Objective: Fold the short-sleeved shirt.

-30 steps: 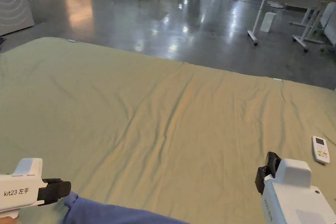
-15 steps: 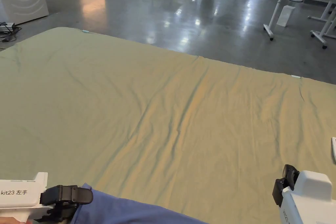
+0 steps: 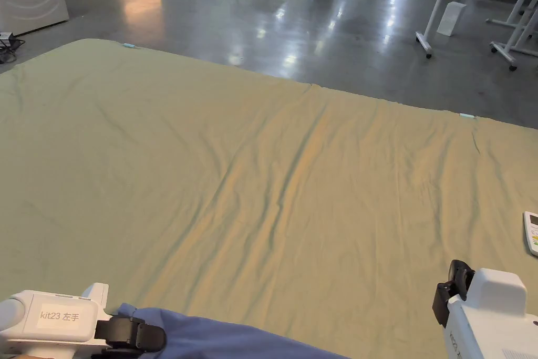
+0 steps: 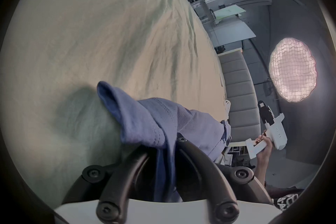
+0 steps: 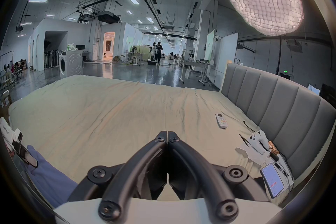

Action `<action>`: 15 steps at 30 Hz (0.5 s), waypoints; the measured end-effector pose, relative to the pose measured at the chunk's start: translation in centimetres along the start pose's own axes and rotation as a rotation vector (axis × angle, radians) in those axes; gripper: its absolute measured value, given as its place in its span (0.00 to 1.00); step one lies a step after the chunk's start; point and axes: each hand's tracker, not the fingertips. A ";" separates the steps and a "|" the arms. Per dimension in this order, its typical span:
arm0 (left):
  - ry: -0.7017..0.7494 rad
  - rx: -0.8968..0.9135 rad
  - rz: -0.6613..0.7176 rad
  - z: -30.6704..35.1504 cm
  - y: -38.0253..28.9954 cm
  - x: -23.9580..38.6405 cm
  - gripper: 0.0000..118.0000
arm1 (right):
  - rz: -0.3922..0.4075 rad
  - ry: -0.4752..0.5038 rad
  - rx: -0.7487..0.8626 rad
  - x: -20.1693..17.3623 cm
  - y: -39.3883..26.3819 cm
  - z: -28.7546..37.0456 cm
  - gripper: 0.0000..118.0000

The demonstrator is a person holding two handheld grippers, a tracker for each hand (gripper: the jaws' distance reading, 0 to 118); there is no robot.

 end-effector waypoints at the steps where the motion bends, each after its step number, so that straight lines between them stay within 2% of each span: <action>1: 0.023 -0.001 -0.011 0.2 0.1 0.4 0.07 | 0.000 0.000 -0.001 0.1 0.0 0.1 0.00; 9: 0.046 0.016 -0.078 3.1 1.6 4.0 0.07 | 0.001 0.000 0.003 0.7 -0.3 0.0 0.00; 15: 0.150 0.076 -0.076 7.4 3.7 5.4 0.07 | 0.000 0.007 0.022 0.8 -0.1 0.1 0.00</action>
